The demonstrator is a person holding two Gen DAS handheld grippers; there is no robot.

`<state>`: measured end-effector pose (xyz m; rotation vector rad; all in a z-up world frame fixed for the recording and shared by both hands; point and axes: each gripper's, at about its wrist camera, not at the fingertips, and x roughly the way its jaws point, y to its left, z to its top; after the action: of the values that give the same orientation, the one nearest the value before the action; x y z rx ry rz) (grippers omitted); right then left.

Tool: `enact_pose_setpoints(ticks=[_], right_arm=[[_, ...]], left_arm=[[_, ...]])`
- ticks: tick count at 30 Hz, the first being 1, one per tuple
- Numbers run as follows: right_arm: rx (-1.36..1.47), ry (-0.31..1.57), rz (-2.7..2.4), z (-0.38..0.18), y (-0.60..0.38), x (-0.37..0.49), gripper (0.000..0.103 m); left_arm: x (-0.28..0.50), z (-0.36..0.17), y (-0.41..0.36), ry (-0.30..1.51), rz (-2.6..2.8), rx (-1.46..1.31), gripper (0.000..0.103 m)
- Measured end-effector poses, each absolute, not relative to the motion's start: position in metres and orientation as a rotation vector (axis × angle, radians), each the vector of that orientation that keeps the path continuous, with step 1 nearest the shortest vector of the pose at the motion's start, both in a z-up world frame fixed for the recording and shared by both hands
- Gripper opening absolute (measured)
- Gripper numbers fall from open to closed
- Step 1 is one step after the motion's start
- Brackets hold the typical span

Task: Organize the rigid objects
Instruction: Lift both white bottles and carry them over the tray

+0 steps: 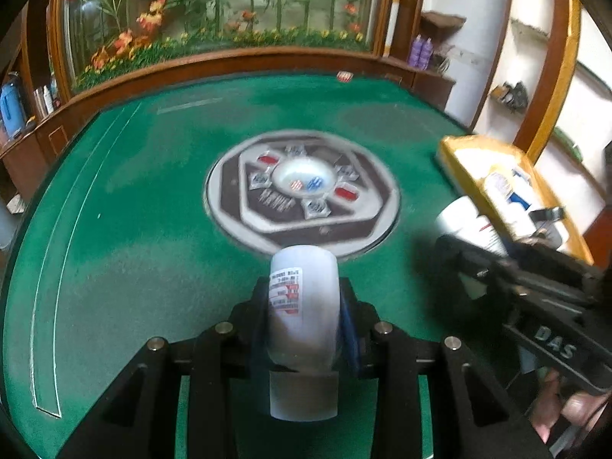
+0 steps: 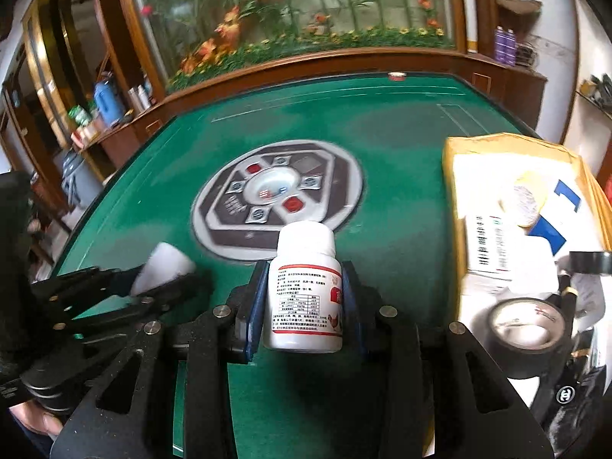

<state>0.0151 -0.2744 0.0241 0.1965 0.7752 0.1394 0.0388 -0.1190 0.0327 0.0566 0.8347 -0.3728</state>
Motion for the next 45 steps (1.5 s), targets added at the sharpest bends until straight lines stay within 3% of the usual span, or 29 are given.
enact_pose_setpoints(ticks=[13, 28, 45], right_arm=[[0.231, 0.692, 0.128, 0.044, -0.299, -0.028, 0.036], [0.324, 0.608, -0.013, 0.068, -0.395, -0.073, 0.036], [0.371, 0.680, -0.161, 0.039, -0.465, -0.086, 0.036]], left_arm=[[0.013, 0.056, -0.148, 0.751, -0.425, 0.006, 0.034], [-0.019, 0.082, -0.248, 0.733, -0.631, 0.013, 0.034], [-0.034, 0.051, -0.317, 0.785, -0.721, 0.103, 0.034]])
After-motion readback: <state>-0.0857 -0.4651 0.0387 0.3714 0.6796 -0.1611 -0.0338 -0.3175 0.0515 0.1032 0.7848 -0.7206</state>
